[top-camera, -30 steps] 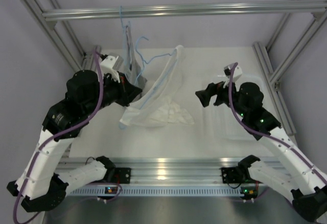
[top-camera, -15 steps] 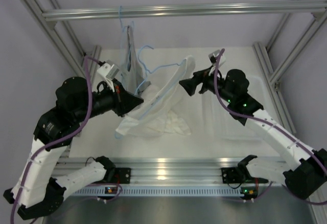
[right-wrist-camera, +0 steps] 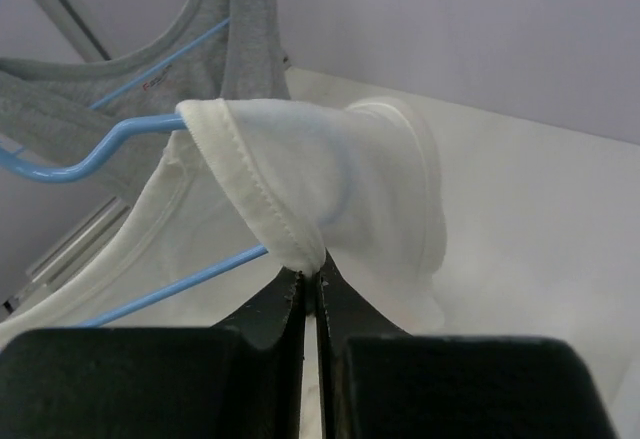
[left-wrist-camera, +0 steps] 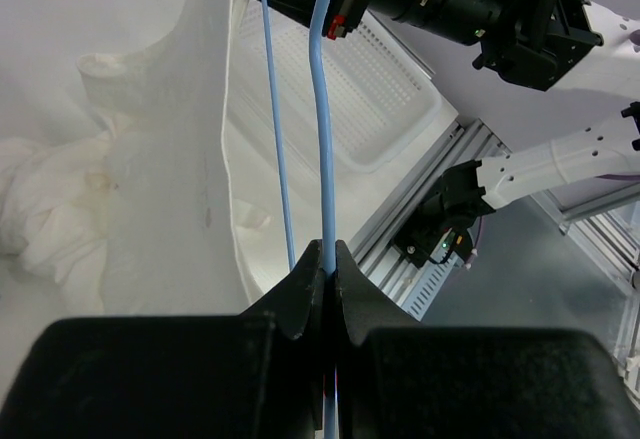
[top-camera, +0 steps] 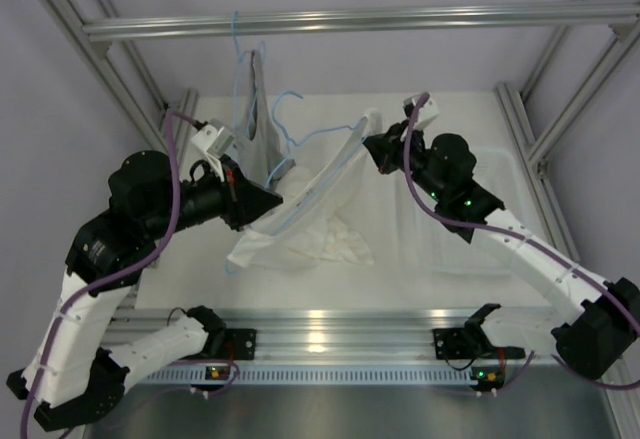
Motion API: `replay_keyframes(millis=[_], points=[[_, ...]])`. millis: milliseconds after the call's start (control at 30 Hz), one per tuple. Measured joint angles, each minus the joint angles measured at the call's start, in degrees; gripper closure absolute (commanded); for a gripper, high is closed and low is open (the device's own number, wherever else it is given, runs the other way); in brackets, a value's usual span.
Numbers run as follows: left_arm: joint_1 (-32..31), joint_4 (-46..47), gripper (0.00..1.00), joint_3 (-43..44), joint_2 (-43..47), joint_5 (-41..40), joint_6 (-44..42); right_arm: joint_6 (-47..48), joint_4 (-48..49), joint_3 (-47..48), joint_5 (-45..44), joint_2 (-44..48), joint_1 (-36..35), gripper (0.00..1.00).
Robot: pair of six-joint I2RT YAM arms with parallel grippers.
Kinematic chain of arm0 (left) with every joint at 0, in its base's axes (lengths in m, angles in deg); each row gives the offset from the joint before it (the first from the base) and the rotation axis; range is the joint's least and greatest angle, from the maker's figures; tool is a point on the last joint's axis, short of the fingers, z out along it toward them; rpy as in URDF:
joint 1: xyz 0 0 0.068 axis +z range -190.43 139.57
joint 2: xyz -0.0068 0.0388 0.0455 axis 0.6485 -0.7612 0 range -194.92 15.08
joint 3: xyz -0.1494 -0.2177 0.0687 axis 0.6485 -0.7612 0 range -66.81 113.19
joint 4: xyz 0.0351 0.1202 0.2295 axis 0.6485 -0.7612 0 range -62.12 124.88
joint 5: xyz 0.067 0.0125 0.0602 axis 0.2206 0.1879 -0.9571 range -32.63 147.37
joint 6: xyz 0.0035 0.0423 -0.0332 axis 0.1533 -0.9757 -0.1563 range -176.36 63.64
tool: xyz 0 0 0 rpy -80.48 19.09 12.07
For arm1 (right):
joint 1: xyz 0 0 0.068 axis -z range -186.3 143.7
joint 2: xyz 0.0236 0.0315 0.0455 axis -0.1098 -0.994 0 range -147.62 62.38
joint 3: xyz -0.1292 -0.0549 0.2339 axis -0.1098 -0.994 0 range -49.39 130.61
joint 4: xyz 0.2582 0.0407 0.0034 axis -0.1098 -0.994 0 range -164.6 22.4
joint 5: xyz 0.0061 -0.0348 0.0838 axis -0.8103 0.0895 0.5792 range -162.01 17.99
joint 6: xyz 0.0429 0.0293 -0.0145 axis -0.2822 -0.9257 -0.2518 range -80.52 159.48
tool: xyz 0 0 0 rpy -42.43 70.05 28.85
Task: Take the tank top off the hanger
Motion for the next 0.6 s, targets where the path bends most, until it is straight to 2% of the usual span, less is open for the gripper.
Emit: replay_keyframes(millis=[367, 600], points=[[0.00, -0.35, 1.00, 0.00, -0.04, -4.31, -1.18, -1.27, -0.85, 1.33, -14.08, 2.32, -0.20, 1.00], [0.00, -0.50, 1.00, 0.83, -0.22, -4.13, -1.92, -2.56, -5.20, 10.58, -17.81, -5.49, 0.35, 1.00]])
